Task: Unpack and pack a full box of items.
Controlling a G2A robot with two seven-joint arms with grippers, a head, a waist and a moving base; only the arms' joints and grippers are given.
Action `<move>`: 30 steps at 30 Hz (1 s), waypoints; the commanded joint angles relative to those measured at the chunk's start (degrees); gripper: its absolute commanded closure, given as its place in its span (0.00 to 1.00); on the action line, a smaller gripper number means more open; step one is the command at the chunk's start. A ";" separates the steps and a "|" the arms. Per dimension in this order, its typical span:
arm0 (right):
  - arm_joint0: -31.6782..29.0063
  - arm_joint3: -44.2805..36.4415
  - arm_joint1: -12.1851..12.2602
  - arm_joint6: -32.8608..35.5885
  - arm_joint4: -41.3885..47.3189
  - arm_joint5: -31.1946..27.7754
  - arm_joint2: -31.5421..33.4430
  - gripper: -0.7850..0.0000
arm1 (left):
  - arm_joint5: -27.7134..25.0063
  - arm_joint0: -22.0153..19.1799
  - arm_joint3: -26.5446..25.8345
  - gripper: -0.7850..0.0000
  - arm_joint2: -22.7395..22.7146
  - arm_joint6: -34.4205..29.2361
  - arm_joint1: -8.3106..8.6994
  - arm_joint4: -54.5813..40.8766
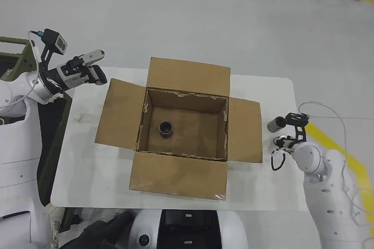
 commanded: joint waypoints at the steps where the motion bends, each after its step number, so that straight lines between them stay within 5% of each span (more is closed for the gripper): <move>1: 0.17 0.04 0.01 0.05 -0.16 0.27 -0.20 0.55 | 0.00 0.00 0.00 0.00 0.00 0.00 0.00 0.00; 14: -0.14 -1.60 0.12 -0.52 -0.66 2.11 -0.53 0.46 | 0.00 0.00 0.00 0.00 0.00 0.00 0.00 0.00; 24: -5.43 -10.31 0.45 -3.09 0.23 3.71 3.16 0.43 | 0.00 0.00 0.00 0.00 0.00 0.00 0.00 0.00; 30: -9.43 -17.04 0.49 -4.96 1.64 4.23 4.68 0.33 | 0.00 0.00 0.00 0.00 0.00 0.00 0.00 0.00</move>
